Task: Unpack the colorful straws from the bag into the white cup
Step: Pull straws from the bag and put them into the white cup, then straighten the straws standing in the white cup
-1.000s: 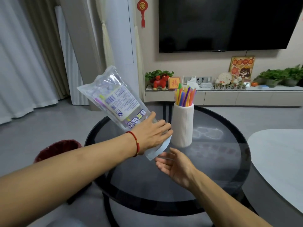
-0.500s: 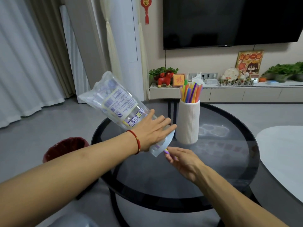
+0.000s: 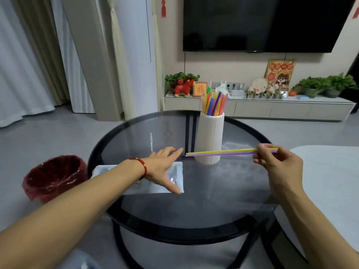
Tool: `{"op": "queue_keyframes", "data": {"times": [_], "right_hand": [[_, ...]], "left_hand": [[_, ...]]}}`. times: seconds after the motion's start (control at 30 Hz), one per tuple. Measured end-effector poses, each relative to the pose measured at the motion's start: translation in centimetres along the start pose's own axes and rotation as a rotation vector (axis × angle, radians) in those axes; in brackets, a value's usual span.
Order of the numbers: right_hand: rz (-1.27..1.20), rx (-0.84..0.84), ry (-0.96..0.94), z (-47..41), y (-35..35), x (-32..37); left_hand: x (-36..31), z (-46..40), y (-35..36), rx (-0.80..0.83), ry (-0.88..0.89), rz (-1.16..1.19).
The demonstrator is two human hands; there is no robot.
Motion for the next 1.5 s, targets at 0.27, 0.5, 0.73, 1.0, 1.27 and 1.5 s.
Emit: {"op": "queue_keyframes", "data": {"times": [0.27,0.5,0.73,1.0,1.27,1.5], "right_hand": [[0.026,0.132,-0.145,1.7,0.7,6.1],[0.223,0.448,0.030,3.3,7.7,1.0],[0.102,0.111,-0.170,-1.6,4.9,7.2],[0.452,0.069,-0.382,-5.7,9.3,12.4],[0.849,0.232,-0.267,-9.9,14.3,11.7],[0.926,0.249,-0.232,-10.2,15.9,10.4]], "left_hand": [[-10.0,-0.9,-3.5,-0.506,0.227,0.060],[-11.8,-3.3,-0.5,-0.355,0.268,0.190],[-4.3,-2.7,-8.5,-0.731,0.083,0.696],[-4.8,-7.7,-13.6,-0.598,0.041,0.859],[-5.2,-7.9,-13.2,-0.714,0.012,0.829],[-4.9,-7.2,-12.6,-0.736,-0.014,0.841]]}}
Point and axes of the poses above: each hand's wrist, its own z-axis away from the middle knuckle, its own y-axis out of the palm, x = y × z, the point moved 10 cm from there along -z, towards the middle knuckle, and after that the axes turned 7 degrees about x, right-handed, at the moved point
